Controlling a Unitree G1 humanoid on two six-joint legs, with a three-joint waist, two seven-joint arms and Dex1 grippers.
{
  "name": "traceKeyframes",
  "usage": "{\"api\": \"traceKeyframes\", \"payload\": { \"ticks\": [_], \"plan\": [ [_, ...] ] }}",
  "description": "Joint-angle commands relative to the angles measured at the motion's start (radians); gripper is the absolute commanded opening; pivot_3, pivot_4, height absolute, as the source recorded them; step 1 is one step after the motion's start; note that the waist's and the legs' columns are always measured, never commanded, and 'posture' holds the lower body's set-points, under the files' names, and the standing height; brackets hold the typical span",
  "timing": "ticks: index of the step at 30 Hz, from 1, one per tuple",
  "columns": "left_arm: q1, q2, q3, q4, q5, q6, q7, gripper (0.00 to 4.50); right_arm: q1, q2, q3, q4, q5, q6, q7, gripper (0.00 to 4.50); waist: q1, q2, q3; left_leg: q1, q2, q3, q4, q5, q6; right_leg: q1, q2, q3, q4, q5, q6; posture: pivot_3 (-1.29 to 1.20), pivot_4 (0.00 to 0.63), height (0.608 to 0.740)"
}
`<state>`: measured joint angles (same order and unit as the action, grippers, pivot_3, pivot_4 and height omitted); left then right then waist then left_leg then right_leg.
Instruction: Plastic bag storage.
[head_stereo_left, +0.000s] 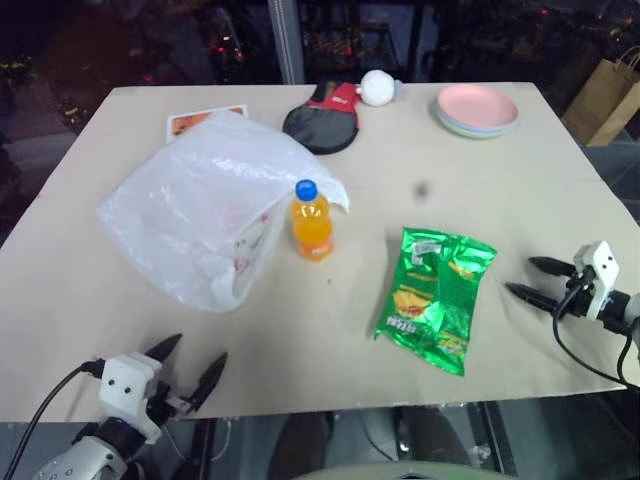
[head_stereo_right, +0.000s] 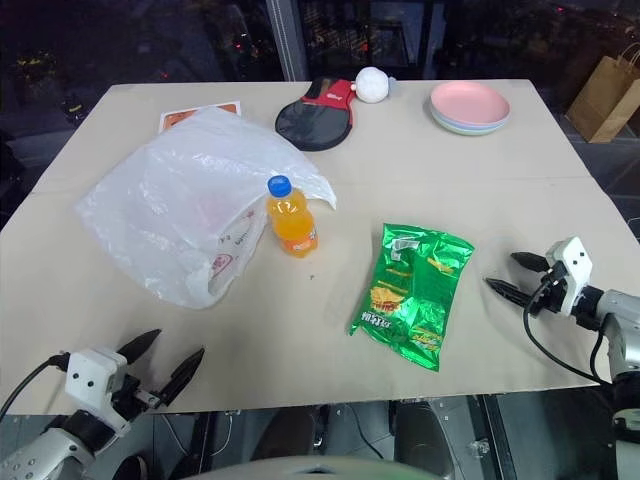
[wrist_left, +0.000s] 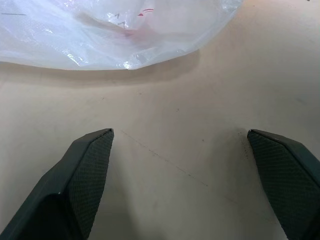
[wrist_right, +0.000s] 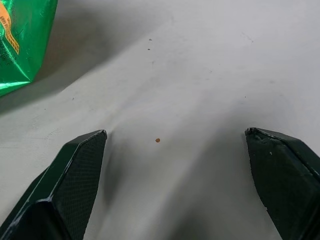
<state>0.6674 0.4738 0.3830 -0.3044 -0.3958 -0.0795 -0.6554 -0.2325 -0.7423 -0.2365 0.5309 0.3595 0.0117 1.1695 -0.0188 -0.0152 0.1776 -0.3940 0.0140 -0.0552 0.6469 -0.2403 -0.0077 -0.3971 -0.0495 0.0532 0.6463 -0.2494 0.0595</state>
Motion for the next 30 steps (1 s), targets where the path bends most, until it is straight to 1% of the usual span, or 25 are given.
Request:
{"api": "traceKeyframes", "payload": {
  "ticks": [1, 8, 21, 25, 27, 30],
  "plan": [
    [-0.009, -0.001, -0.009, 0.009, 0.017, -0.026, -0.017, 4.45, -0.017, -0.02, -0.019, 0.012, 0.003, -0.022, 0.01, 4.5, 0.0, 0.0, 0.0, 0.0, 0.0, 0.0, 0.0, 0.0, 0.0, 0.0, 0.0, 0.0, 0.0, 0.0, 0.0, 0.0, 0.15, 0.74],
    [-0.039, -0.016, -0.033, 0.064, 0.041, -0.072, -0.045, 4.45, -0.018, -0.016, -0.023, 0.018, 0.005, -0.037, 0.004, 4.5, 0.001, 0.001, 0.0, 0.0, 0.0, 0.0, 0.0, 0.0, 0.0, 0.0, 0.0, 0.0, 0.0, 0.0, 0.0, 0.0, 0.15, 0.74],
    [-0.041, -0.013, -0.026, 0.059, 0.014, -0.093, -0.085, 4.45, -0.021, -0.002, -0.016, 0.019, 0.003, -0.042, -0.005, 4.5, 0.001, 0.001, 0.0, 0.0, 0.0, 0.0, 0.0, 0.0, 0.0, 0.0, 0.0, 0.0, 0.0, 0.0, 0.0, 0.0, 0.15, 0.74],
    [-0.04, -0.006, -0.027, -0.008, -0.037, -0.076, -0.119, 4.45, -0.025, 0.001, -0.015, 0.02, 0.003, -0.041, -0.006, 4.5, 0.0, 0.0, 0.0, 0.0, 0.0, 0.0, 0.0, 0.0, 0.0, 0.0, 0.0, 0.0, 0.0, 0.0, 0.0, 0.0, 0.15, 0.74],
    [-0.056, 0.006, -0.027, -0.069, -0.07, -0.031, -0.114, 4.45, -0.03, 0.001, -0.016, 0.02, 0.006, -0.038, -0.004, 4.5, 0.001, 0.0, 0.0, 0.0, 0.0, 0.0, 0.0, 0.0, 0.0, 0.0, 0.0, 0.0, 0.0, 0.0, 0.0, 0.0, 0.15, 0.74],
    [-0.122, 0.034, -0.018, -0.182, -0.141, 0.078, -0.061, 4.45, -0.029, -0.002, -0.02, 0.007, 0.016, -0.03, 0.006, 4.5, 0.004, 0.0, 0.0, 0.0, 0.0, 0.0, 0.001, 0.0, 0.0, 0.0, 0.0, 0.0, 0.001, 0.0, 0.0, 0.0, 0.15, 0.74]
  ]
}}
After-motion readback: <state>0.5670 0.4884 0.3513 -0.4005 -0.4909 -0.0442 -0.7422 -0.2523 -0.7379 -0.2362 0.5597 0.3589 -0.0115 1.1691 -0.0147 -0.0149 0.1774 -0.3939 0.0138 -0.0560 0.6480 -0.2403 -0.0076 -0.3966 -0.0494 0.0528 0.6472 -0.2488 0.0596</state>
